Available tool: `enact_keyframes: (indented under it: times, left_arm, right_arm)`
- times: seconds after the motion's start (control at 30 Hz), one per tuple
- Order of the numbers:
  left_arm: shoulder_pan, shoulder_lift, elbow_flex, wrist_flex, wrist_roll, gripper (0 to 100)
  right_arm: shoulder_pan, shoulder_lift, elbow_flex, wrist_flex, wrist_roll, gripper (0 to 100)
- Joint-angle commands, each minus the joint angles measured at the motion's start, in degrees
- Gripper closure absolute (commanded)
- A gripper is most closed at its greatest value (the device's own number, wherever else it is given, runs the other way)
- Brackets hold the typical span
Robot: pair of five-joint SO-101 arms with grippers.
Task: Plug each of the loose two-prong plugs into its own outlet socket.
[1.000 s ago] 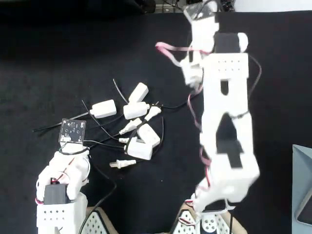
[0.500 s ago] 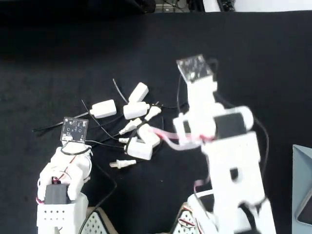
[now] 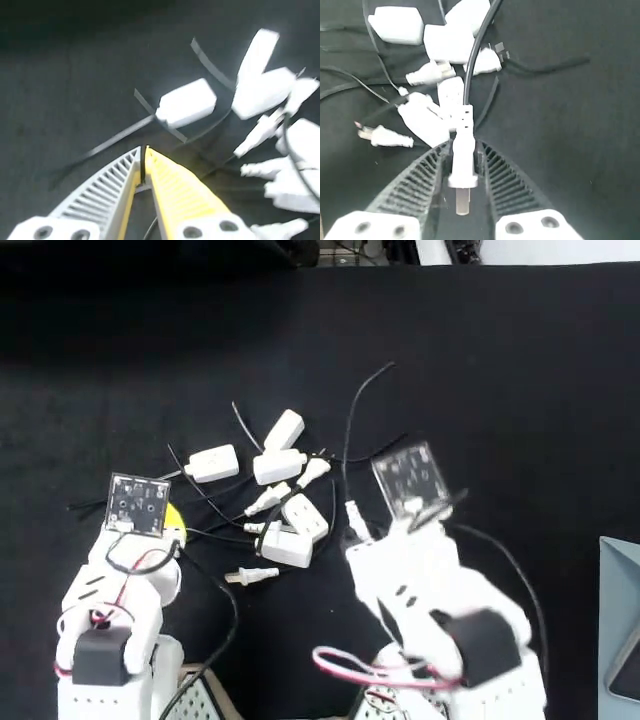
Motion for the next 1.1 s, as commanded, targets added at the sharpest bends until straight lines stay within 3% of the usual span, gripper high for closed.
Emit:
enact_keyframes:
  times: [0.0,0.13,0.33,0.57,0.7,0.87,1.07]
  left_arm:
    - [4.8,0.1,-6.4,-0.5,0.0,97]
    - [9.9,0.1,-8.8,-1.6,0.0,97]
    - [10.9,0.1,-7.3,-9.8,0.3,97]
    - [11.0,0.0,-7.7,-13.9,11.9,97]
    - [11.2,0.0,-7.7,-15.1,15.0,97]
    - [20.0,0.0,-7.9,-14.8,14.3,97]
    - [30.7,0.0,-7.6,-14.5,4.9,97]
  right_arm:
    - [-3.6,-5.6,1.0,-1.5,-0.2,98.7]
    - [-9.8,-9.4,1.9,-1.5,-0.2,98.7]
    - [-17.1,-11.6,2.0,-3.9,-0.2,98.7]
    - [-22.2,-11.2,3.0,-10.0,-0.2,98.7]
    - [-24.6,-11.2,5.6,-13.2,0.0,98.7]
    - [-24.6,-11.1,9.0,-17.1,4.8,98.7]
    - [-24.4,-11.0,9.2,-17.5,5.1,98.7]
